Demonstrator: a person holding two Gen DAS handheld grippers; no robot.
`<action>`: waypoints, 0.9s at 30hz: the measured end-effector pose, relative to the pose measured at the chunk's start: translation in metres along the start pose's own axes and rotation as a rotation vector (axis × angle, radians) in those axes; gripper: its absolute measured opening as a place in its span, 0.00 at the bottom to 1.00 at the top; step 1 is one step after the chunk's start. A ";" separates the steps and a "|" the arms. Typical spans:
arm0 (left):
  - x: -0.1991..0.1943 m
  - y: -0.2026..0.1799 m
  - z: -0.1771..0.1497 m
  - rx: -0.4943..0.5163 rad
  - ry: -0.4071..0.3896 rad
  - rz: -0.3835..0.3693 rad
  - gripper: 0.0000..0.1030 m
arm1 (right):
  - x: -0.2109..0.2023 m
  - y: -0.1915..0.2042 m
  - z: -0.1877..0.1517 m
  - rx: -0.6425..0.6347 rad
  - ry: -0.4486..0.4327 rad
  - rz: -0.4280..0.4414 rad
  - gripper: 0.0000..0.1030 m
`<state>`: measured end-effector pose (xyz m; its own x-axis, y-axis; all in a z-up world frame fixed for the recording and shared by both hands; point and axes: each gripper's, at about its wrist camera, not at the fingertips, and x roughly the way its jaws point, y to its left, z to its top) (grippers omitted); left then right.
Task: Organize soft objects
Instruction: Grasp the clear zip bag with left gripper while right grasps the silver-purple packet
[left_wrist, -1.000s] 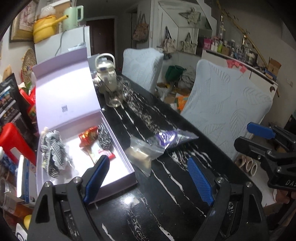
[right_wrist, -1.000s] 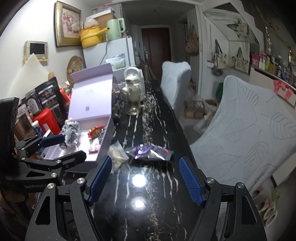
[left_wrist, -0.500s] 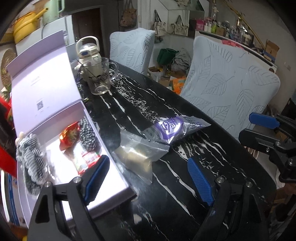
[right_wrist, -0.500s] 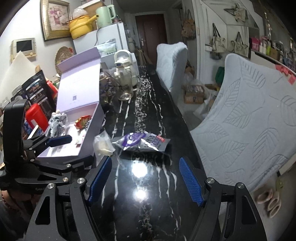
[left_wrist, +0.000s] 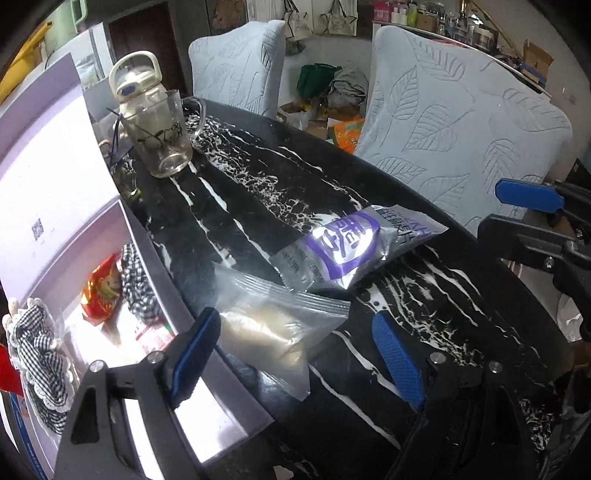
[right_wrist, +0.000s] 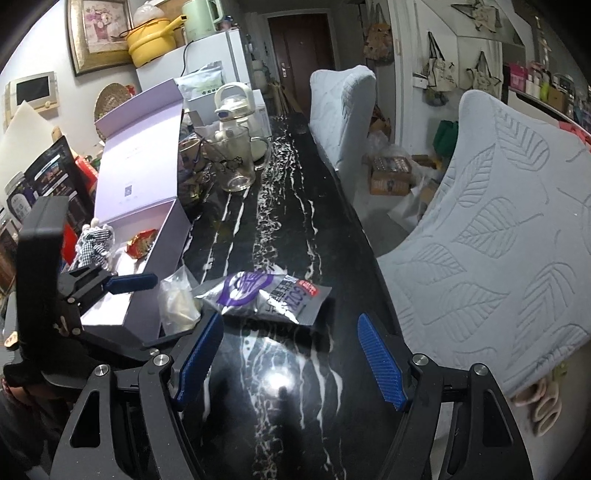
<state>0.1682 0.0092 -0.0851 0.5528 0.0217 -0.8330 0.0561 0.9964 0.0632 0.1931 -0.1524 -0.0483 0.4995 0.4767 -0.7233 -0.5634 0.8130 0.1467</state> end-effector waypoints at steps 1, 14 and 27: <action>0.001 -0.001 0.000 0.005 0.005 0.006 0.82 | 0.002 -0.001 0.001 -0.002 0.003 0.000 0.74; 0.005 -0.005 -0.007 0.032 -0.006 0.087 0.51 | 0.033 -0.009 0.003 -0.023 0.070 0.003 0.74; 0.007 -0.028 -0.011 0.025 -0.019 -0.031 0.50 | 0.057 -0.023 0.012 -0.074 0.098 0.023 0.74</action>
<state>0.1610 -0.0172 -0.0988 0.5660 -0.0113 -0.8243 0.0945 0.9942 0.0513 0.2422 -0.1398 -0.0843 0.4213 0.4572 -0.7833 -0.6229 0.7736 0.1164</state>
